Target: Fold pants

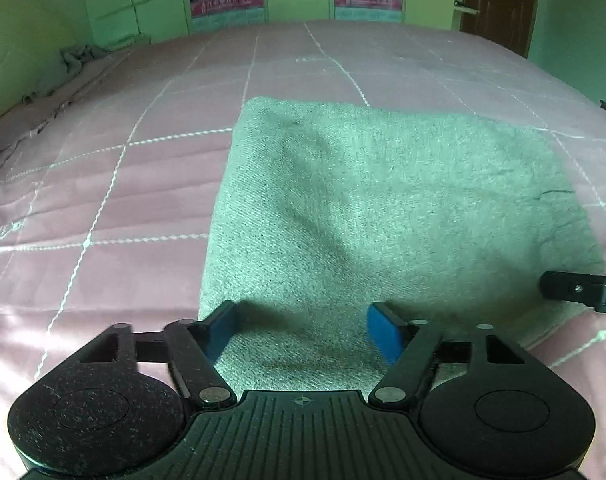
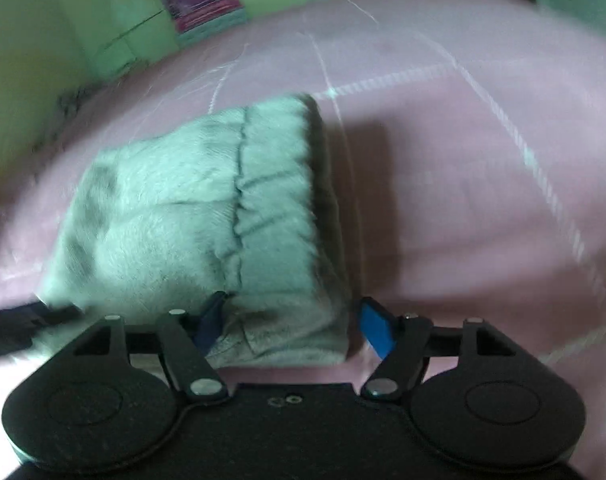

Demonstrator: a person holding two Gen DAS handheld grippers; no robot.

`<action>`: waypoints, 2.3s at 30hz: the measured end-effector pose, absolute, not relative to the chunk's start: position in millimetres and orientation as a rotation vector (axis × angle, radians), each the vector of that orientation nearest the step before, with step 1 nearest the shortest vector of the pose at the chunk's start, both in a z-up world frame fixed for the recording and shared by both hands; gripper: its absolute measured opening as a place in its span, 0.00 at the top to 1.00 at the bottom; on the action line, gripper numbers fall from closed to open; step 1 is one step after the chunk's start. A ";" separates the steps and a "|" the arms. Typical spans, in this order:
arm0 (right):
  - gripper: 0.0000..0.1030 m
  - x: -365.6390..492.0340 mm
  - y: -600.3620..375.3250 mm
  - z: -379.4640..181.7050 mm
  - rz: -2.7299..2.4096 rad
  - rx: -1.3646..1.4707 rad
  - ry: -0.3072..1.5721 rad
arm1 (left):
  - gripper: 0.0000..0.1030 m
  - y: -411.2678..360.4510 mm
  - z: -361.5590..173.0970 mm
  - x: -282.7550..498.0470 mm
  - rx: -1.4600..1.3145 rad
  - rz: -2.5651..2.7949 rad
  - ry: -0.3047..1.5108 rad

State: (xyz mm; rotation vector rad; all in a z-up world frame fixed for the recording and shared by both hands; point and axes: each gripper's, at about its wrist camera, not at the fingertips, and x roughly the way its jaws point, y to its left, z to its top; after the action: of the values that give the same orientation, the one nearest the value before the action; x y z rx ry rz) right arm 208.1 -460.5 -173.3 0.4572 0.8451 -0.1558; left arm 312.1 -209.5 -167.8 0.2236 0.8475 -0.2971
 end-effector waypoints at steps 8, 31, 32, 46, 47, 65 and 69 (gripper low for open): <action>0.31 200.3 -446.3 -137.7 -0.182 0.400 0.741 | 0.00 -210.7 -163.2 311.6 0.202 -0.327 0.906; 0.19 230.6 -397.7 -134.5 -0.323 0.086 0.977 | 0.00 -230.9 -142.6 288.2 0.263 -0.192 0.930; 0.19 233.0 -397.4 -137.4 -0.316 0.052 1.035 | 0.00 -231.0 -141.2 287.6 0.266 -0.187 0.935; 0.19 172.6 -376.1 -81.9 -0.267 0.105 0.973 | 0.00 -200.5 -57.6 203.8 0.238 -0.171 0.821; 0.19 164.3 -374.0 -75.8 -0.251 0.115 0.960 | 0.00 -197.8 -52.1 194.9 0.242 -0.169 0.817; 0.19 -43.9 -311.0 22.6 -0.197 0.084 0.623 | 0.00 -122.8 35.3 3.5 0.169 -0.158 0.584; 0.19 -66.9 -303.4 26.6 -0.244 0.071 0.570 | 0.00 -119.5 36.0 -18.1 0.150 -0.161 0.589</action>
State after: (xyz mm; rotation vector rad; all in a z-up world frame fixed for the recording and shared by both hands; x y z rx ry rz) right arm -66.9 -303.4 26.6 0.0709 0.5705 -0.2442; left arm -18.1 -119.5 36.0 0.1501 0.5894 -0.1615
